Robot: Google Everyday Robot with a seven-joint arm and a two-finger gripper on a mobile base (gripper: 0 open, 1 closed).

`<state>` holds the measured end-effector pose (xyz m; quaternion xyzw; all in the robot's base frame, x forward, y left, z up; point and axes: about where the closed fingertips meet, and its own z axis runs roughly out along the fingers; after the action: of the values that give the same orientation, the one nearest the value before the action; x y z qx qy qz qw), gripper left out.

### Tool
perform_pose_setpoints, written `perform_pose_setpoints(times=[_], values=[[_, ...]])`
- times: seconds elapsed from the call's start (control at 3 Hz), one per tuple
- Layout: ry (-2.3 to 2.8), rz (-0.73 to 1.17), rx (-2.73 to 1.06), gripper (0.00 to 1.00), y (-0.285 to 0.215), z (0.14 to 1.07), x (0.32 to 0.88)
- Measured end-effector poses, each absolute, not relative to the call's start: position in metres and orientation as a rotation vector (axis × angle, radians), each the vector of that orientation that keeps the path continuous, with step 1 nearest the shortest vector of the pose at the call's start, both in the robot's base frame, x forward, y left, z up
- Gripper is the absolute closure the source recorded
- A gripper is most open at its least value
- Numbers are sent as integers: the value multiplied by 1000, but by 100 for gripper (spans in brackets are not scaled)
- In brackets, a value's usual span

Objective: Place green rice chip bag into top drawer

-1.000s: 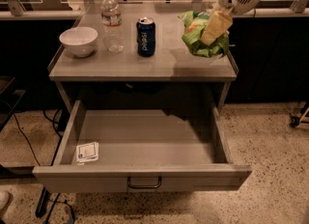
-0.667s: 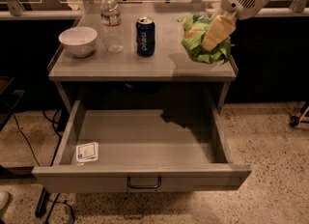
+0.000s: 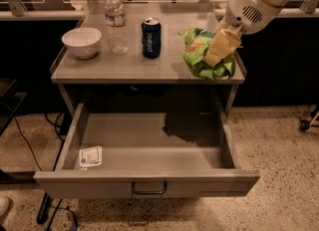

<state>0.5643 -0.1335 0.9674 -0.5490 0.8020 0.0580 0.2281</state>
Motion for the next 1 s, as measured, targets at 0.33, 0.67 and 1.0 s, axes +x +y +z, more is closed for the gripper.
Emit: perform_pose_setpoints(times=[0.33, 0.67, 1.0], values=[[2219, 179, -1507, 100, -124, 957, 549], [2241, 242, -1480, 100, -106, 938, 522], [2265, 339, -1481, 100, -88, 911, 501]])
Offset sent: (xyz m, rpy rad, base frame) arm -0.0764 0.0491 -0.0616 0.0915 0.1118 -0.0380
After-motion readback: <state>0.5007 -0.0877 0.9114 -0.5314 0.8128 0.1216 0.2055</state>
